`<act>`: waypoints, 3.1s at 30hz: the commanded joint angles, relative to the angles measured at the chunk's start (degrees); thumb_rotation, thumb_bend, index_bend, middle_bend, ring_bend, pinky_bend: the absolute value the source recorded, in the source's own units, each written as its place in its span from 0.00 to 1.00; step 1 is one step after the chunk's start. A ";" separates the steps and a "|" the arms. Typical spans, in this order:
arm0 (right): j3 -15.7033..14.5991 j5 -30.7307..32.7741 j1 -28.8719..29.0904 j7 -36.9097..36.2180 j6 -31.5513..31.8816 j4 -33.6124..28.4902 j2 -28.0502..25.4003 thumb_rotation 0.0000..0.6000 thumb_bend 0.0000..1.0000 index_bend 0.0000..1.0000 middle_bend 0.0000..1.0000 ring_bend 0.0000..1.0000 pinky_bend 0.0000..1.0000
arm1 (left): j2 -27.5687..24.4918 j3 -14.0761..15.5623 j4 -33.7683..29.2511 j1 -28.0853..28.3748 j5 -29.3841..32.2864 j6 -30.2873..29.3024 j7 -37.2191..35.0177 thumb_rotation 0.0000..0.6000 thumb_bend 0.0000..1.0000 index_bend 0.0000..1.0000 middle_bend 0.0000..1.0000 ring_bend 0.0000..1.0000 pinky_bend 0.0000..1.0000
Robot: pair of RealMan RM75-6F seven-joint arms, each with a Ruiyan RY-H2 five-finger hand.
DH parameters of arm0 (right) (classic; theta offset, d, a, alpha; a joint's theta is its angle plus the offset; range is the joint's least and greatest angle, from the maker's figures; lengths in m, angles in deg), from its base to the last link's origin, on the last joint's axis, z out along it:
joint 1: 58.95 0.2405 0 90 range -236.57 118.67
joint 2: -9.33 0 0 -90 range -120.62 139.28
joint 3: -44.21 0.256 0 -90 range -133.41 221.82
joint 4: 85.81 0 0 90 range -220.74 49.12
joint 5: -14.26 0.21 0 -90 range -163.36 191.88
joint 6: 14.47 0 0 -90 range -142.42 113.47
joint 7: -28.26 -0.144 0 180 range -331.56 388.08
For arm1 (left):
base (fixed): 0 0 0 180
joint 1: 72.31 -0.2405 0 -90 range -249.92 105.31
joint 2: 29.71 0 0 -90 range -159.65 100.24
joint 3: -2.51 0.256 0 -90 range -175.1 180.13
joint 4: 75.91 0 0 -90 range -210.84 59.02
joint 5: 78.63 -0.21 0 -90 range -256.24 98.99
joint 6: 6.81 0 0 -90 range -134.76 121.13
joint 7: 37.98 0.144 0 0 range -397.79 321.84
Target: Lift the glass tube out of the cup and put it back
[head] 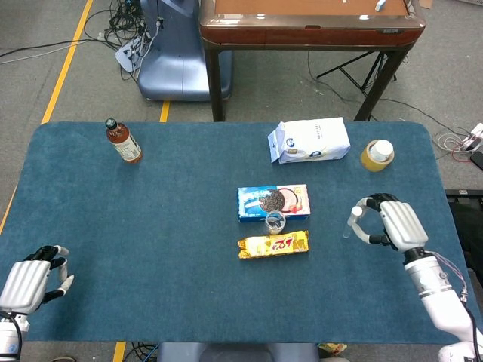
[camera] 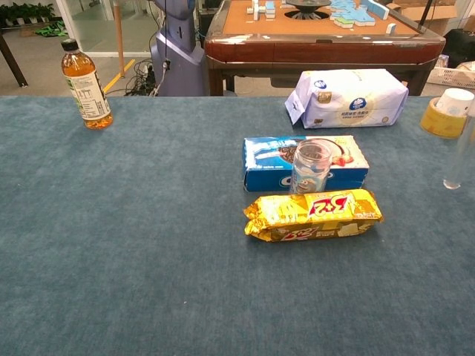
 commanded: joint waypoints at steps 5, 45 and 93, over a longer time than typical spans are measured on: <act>0.01 -13.67 -0.98 -15.32 4.95 4.33 2.53 1.00 0.57 0.62 0.51 0.28 0.21 | -0.01 0.06 0.02 -0.09 -0.17 -0.19 -0.10 1.00 0.33 0.37 0.35 0.25 0.41; -1.96 -6.25 0.42 -14.13 -4.01 1.29 -1.79 1.00 0.57 0.62 0.52 0.29 0.22 | -0.04 -0.04 -0.01 -0.07 0.08 -0.03 0.01 1.00 0.33 0.37 0.35 0.25 0.41; 5.11 -15.63 5.77 -26.07 8.22 15.52 17.44 1.00 0.58 0.62 0.53 0.29 0.22 | -0.33 -0.04 -0.13 -0.31 -0.15 -0.55 -0.70 1.00 0.33 0.37 0.35 0.25 0.41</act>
